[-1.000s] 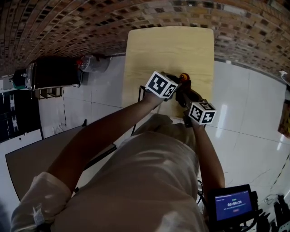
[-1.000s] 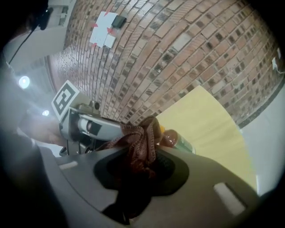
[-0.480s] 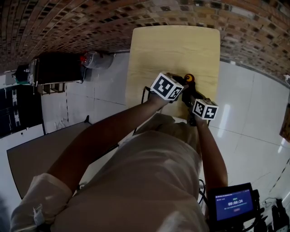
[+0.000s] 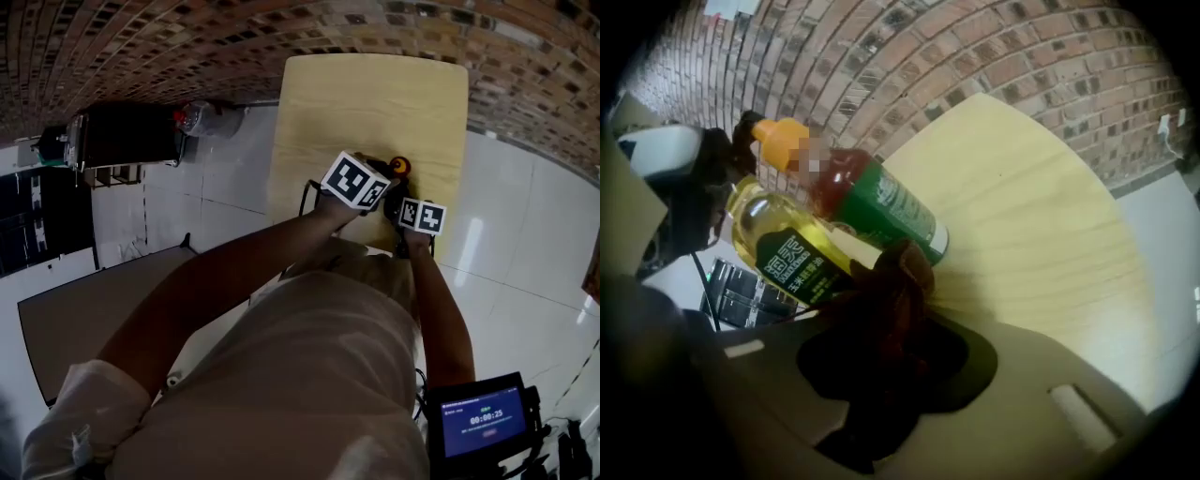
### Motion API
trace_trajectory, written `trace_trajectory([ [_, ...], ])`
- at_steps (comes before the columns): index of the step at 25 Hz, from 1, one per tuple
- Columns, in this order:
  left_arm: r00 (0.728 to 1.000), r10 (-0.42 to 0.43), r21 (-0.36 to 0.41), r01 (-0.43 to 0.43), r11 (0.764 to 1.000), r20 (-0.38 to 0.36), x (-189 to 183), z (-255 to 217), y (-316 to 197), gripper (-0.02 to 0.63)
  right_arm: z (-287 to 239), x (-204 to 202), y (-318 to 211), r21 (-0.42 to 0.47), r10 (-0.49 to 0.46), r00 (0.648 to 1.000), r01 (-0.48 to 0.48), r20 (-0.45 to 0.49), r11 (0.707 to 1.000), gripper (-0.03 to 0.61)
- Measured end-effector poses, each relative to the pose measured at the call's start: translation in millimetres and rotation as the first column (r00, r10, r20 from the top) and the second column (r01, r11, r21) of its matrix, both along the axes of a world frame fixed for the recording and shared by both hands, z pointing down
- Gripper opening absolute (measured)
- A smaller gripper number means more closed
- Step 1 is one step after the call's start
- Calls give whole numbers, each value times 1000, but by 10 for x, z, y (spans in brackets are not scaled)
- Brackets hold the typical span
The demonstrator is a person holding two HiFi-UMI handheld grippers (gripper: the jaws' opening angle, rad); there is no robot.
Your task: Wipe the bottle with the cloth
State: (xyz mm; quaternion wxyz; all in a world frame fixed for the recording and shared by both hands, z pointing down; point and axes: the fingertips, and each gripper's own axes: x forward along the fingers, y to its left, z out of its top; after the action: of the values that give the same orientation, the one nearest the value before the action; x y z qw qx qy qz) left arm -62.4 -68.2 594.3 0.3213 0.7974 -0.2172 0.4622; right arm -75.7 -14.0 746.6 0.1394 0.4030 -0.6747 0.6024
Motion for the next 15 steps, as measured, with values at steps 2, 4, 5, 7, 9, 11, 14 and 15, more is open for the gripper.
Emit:
trace_trajectory([
  [2, 999, -52, -11, 52, 999, -8, -36, 2, -51, 192, 17, -17, -25, -37, 9, 1000, -8, 22, 999, 95],
  [4, 993, -117, -29, 116, 993, -19, -90, 14, -118, 192, -8, -11, -46, -46, 12, 999, -11, 36, 999, 97],
  [5, 988, -151, -44, 150, 988, -24, -116, 22, -144, 193, -34, 15, -45, -41, 17, 999, -16, 38, 999, 97],
  [7, 974, -223, -84, 220, 972, -32, -158, 35, -171, 192, -110, 132, -16, -20, 43, 999, -42, 32, 999, 97],
  [9, 954, -297, -126, 290, 949, -39, -195, 41, -176, 192, -236, 290, 17, 35, 65, 998, -65, -2, 997, 97],
  [11, 936, -350, -151, 340, 928, -44, -219, 42, -148, 190, -463, 402, 55, 155, 47, 997, -38, -54, 987, 97],
  [14, 922, -383, -145, 373, 916, -50, -218, 36, -94, 192, -955, 295, 181, 385, -82, 992, 112, -92, 916, 97],
  [15, 921, -386, -137, 376, 916, -52, -217, 32, -85, 192, -1116, 181, 239, 441, -140, 987, 162, -81, 883, 97],
])
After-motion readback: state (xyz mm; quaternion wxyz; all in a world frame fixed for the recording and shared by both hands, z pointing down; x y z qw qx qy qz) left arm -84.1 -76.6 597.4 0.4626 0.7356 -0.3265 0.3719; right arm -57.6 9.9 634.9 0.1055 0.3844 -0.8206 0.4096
